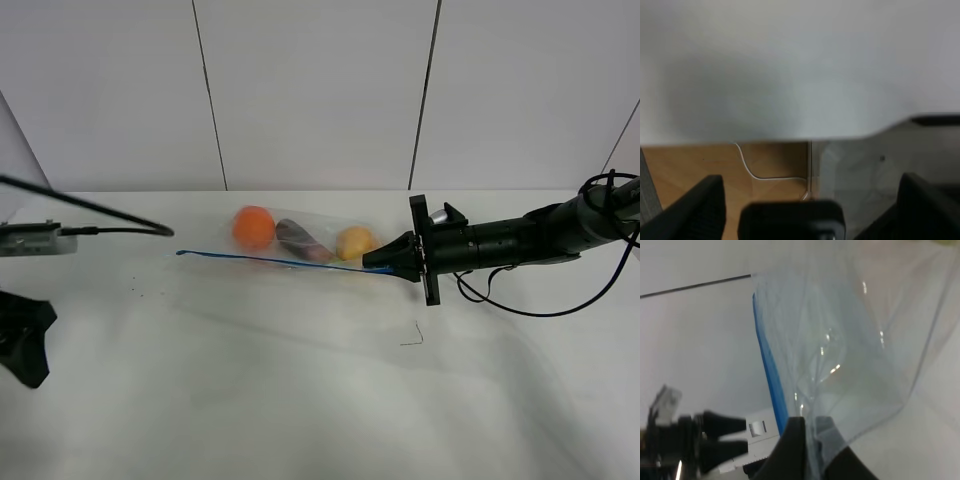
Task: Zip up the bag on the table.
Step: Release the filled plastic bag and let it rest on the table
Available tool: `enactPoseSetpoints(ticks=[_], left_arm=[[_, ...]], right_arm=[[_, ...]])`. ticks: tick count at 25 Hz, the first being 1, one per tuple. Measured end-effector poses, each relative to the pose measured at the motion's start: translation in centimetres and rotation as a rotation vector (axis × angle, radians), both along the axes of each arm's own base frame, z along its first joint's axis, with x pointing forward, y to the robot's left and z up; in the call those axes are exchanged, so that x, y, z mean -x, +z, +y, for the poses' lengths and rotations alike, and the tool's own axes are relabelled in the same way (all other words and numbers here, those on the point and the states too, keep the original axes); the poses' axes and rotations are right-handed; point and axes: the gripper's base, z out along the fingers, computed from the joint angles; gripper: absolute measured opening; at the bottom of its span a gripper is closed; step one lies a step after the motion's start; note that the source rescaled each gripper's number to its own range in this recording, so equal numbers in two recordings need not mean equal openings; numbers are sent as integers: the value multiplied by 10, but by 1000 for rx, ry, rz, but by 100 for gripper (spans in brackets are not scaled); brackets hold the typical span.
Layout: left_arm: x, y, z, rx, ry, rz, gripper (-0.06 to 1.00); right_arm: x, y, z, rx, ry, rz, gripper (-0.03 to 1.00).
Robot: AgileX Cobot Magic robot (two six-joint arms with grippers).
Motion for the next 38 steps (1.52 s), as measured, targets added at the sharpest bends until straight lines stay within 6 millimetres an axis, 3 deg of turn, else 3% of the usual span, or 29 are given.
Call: enactPoseSetpoints(ticks=[6,11,21,38], left_arm=[[68,-5,-1,-3,0,-158,96],[107,-1,-1,-5,0,-329,96],[152,24,-2,-8,0,-676,96],[208,34,-2,-14,-2,-1051,96]], right_arm=[[0,0,0,0,0,0,0],[0,0,0,0,0,0,0],[0,0,0,0,0,0,0],[0,0,0,0,0,0,0]])
